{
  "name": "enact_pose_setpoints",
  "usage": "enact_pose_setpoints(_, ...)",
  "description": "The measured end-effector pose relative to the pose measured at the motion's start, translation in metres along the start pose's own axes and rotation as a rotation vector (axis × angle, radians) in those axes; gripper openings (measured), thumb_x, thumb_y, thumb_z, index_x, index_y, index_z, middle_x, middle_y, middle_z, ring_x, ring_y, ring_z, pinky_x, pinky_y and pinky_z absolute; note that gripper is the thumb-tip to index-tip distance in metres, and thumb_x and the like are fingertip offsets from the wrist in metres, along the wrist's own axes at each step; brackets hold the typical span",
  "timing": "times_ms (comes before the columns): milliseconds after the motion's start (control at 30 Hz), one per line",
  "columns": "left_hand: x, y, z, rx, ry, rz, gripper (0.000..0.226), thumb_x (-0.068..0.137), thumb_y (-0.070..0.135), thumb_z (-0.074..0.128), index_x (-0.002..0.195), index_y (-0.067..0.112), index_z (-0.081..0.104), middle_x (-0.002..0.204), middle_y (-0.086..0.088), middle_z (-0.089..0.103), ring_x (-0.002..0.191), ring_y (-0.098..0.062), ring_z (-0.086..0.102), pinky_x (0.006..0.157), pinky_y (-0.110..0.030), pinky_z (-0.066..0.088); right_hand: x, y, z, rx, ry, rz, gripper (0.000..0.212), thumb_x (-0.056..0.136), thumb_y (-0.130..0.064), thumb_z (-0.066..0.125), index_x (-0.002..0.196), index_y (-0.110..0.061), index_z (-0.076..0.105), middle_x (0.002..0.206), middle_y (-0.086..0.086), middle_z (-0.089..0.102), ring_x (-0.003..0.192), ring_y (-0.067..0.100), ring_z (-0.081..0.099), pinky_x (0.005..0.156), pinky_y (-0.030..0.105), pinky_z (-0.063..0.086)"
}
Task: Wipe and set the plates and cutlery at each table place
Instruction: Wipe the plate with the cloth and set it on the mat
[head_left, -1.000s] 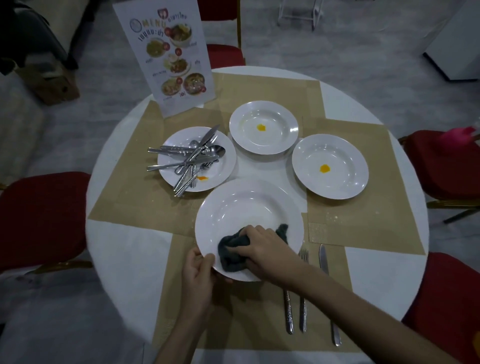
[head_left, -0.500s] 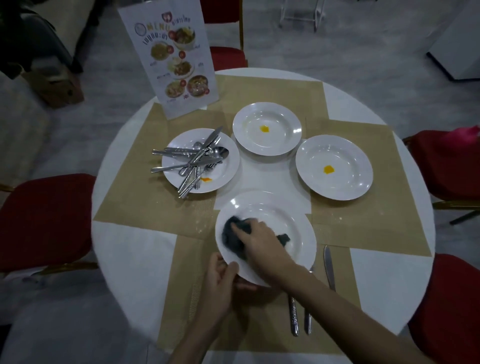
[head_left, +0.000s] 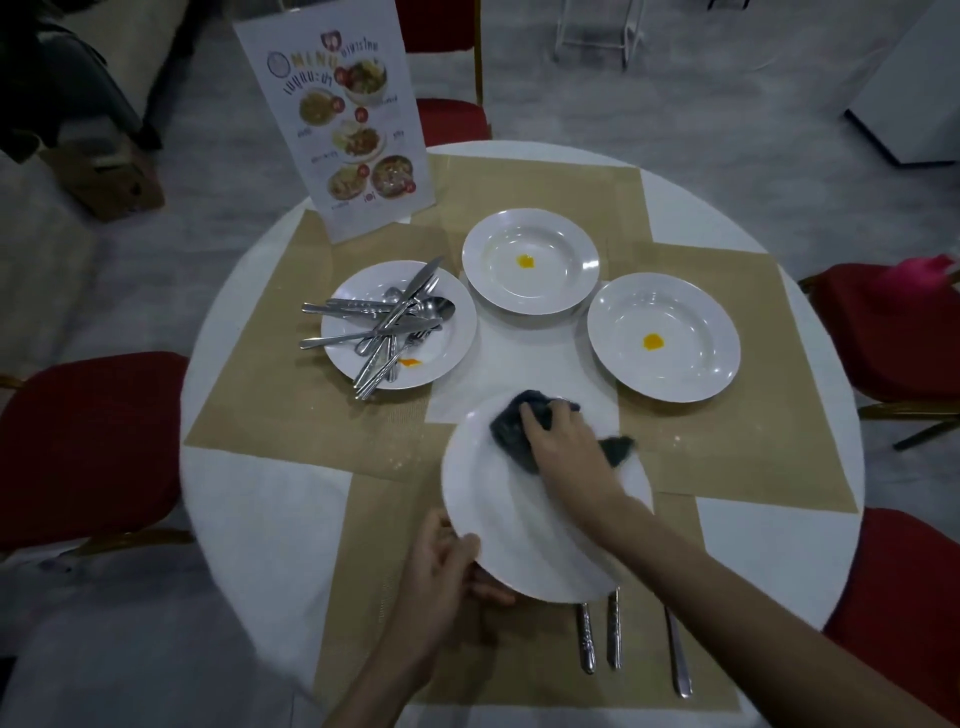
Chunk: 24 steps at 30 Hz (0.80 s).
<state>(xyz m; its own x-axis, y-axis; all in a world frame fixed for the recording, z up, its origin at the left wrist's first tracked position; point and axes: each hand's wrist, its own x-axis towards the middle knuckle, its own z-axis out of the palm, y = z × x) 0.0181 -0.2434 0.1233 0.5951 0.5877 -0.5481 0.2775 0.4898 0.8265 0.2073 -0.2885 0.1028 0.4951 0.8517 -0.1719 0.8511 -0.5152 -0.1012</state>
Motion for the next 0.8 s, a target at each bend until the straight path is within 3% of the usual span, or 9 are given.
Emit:
enact_pose_setpoints(67,0.001,-0.003,0.01,-0.029,0.011,-0.022,0.012,0.098,0.007,0.048,0.106,0.01,0.057,0.085,-0.013,0.071,0.071,-0.035,0.07,0.06,-0.037,0.058,0.0,-0.025,0.01,0.114,-0.033,-0.055,0.058,0.096,-0.009,0.047,0.151,-0.01,0.028,0.136,0.024,0.041,0.116,0.037,0.047,0.1,0.04,0.038)
enact_pose_setpoints(133,0.007,-0.007,0.007,-0.095,0.114,-0.055,0.015,0.096,0.007,0.049,0.103,0.013,0.061,0.09,-0.013,0.071,0.079,-0.03,0.07,0.064,-0.037,0.057,-0.01,-0.039,0.011,0.143,-0.019,-0.269,0.051,0.089,-0.012,0.058,0.14,-0.009,0.047,0.12,0.023,0.053,0.102,0.039,0.055,0.088,0.045,0.046)
enact_pose_setpoints(300,0.01,-0.008,-0.032,-0.074,0.275,-0.057,0.019,0.096,0.012,0.051,0.112,0.017,0.061,0.099,-0.004,0.072,0.086,-0.028,0.07,0.069,-0.042,0.059,-0.042,-0.008,-0.021,-0.007,-0.043,-0.678,0.04,0.08,-0.015,0.07,0.12,-0.018,0.066,0.098,0.01,0.061,0.086,0.026,0.059,0.072,0.036,0.051)
enact_pose_setpoints(400,-0.001,0.003,-0.037,-0.089,0.197,-0.015,0.017,0.098,0.009,0.047,0.106,0.02,0.058,0.094,0.0,0.071,0.071,-0.026,0.072,0.057,-0.035,0.06,-0.039,0.026,-0.023,-0.117,0.067,-0.564,0.039,0.074,-0.013,0.072,0.112,-0.013,0.07,0.093,0.011,0.061,0.08,0.029,0.06,0.07,0.038,0.052)
enact_pose_setpoints(500,-0.002,0.007,-0.025,-0.01,0.113,0.001,0.015,0.098,0.008,0.047,0.109,0.015,0.055,0.089,-0.001,0.073,0.067,-0.033,0.07,0.058,-0.039,0.06,-0.024,0.04,-0.015,-0.19,0.079,-0.351,0.048,0.069,-0.015,0.08,0.115,-0.009,0.067,0.1,0.017,0.061,0.082,0.033,0.059,0.072,0.045,0.054)
enact_pose_setpoints(567,0.0,0.005,-0.011,0.009,0.079,0.009,0.015,0.098,0.007,0.046,0.109,0.015,0.054,0.09,-0.007,0.072,0.067,-0.036,0.07,0.062,-0.042,0.061,-0.02,0.032,-0.008,-0.167,0.044,-0.237,0.045,0.083,-0.012,0.066,0.128,-0.011,0.058,0.116,0.018,0.055,0.096,0.033,0.054,0.086,0.045,0.049)
enact_pose_setpoints(667,0.004,0.002,0.006,0.054,0.037,0.007,0.014,0.099,0.009,0.046,0.11,0.013,0.053,0.098,-0.014,0.069,0.074,-0.036,0.071,0.067,-0.044,0.06,-0.015,-0.002,0.003,0.156,0.0,-0.027,0.045,0.096,-0.009,0.047,0.141,-0.014,0.045,0.135,0.016,0.043,0.119,0.033,0.044,0.105,0.042,0.036)
enact_pose_setpoints(733,0.008,-0.001,0.008,0.046,0.06,-0.01,0.019,0.099,0.01,0.045,0.114,0.015,0.057,0.101,-0.012,0.07,0.082,-0.031,0.07,0.068,-0.042,0.059,-0.018,-0.023,0.005,0.36,-0.013,-0.1,0.042,0.096,-0.01,0.047,0.137,-0.015,0.053,0.131,0.017,0.046,0.117,0.034,0.046,0.103,0.041,0.038)
enact_pose_setpoints(800,0.012,-0.001,0.001,0.002,0.14,-0.042,0.024,0.098,0.008,0.044,0.115,0.013,0.059,0.099,-0.01,0.071,0.083,-0.027,0.069,0.068,-0.038,0.057,-0.034,-0.029,-0.001,0.398,-0.063,-0.338,0.04,0.094,-0.014,0.052,0.133,-0.017,0.058,0.127,0.014,0.052,0.113,0.03,0.05,0.1,0.038,0.04)
